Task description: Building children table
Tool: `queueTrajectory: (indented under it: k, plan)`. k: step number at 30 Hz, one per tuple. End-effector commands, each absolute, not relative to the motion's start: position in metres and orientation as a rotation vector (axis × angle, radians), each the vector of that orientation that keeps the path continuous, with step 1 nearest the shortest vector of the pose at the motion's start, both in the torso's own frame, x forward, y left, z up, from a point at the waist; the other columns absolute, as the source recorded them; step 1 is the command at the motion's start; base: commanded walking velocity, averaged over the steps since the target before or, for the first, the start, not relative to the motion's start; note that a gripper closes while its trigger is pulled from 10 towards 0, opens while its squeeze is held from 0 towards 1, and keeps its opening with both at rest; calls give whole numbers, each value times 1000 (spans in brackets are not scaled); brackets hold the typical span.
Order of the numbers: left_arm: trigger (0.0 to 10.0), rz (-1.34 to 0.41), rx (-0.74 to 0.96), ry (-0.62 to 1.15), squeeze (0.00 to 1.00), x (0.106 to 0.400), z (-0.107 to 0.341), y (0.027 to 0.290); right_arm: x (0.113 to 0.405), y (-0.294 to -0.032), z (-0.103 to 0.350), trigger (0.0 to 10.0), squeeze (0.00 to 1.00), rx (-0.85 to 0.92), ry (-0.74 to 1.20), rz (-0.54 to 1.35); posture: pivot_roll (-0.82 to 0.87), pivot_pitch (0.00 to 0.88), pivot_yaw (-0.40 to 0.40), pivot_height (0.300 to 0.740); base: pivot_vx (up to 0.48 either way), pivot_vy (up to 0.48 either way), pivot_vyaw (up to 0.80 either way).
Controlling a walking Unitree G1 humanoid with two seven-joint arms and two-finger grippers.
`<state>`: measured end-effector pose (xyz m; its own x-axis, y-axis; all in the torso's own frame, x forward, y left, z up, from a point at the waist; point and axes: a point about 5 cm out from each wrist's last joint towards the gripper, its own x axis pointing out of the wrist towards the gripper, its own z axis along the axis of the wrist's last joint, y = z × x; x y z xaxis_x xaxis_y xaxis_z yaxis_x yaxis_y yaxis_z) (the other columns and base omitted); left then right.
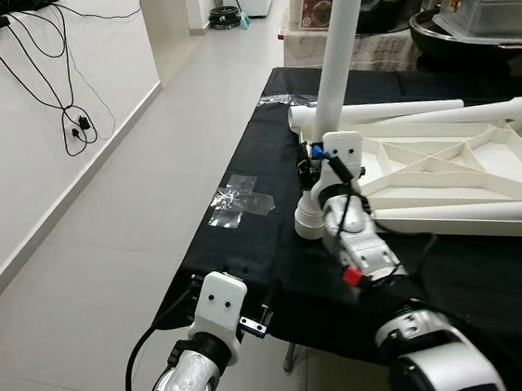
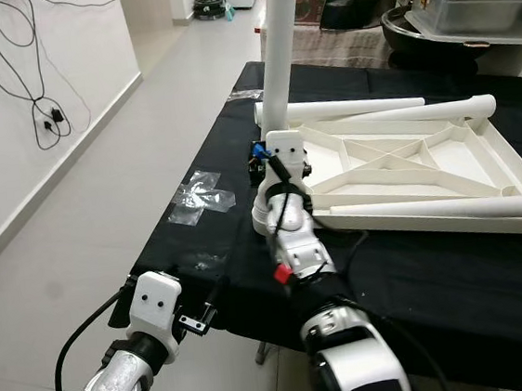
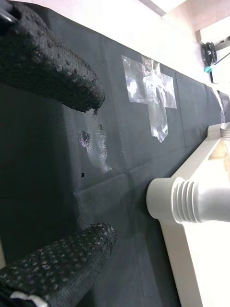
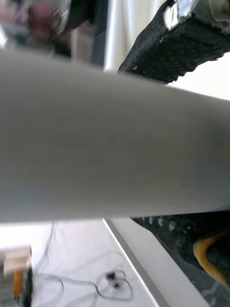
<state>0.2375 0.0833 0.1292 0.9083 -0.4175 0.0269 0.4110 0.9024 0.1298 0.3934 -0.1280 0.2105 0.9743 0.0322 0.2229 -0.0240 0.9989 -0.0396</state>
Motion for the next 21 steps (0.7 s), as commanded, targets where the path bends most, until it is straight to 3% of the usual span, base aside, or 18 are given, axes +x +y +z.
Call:
queueTrajectory:
  k: [1,9,18,19,21]
  plan:
    - [10000,-430,105,-43,0,236,128,82,395,-132,209,10000,0,10,-222,130,56,106,-65,740,0,0,0]
    - [10000,-435,110,-42,0,234,127,81,393,-119,199,10000,0,78,-55,692,73,79,-70,740,0,0,0]
    - [10000,-440,113,-38,0,233,125,80,394,-108,210,10000,0,86,-27,907,78,63,-70,740,0,0,0]
    - [10000,-442,115,-36,0,233,125,80,395,-104,215,4941,0,74,-44,920,80,57,-70,740,0,0,0]
    - [10000,-442,115,-36,0,234,124,81,397,-103,219,4941,0,69,-63,900,81,63,-70,740,0,0,0]
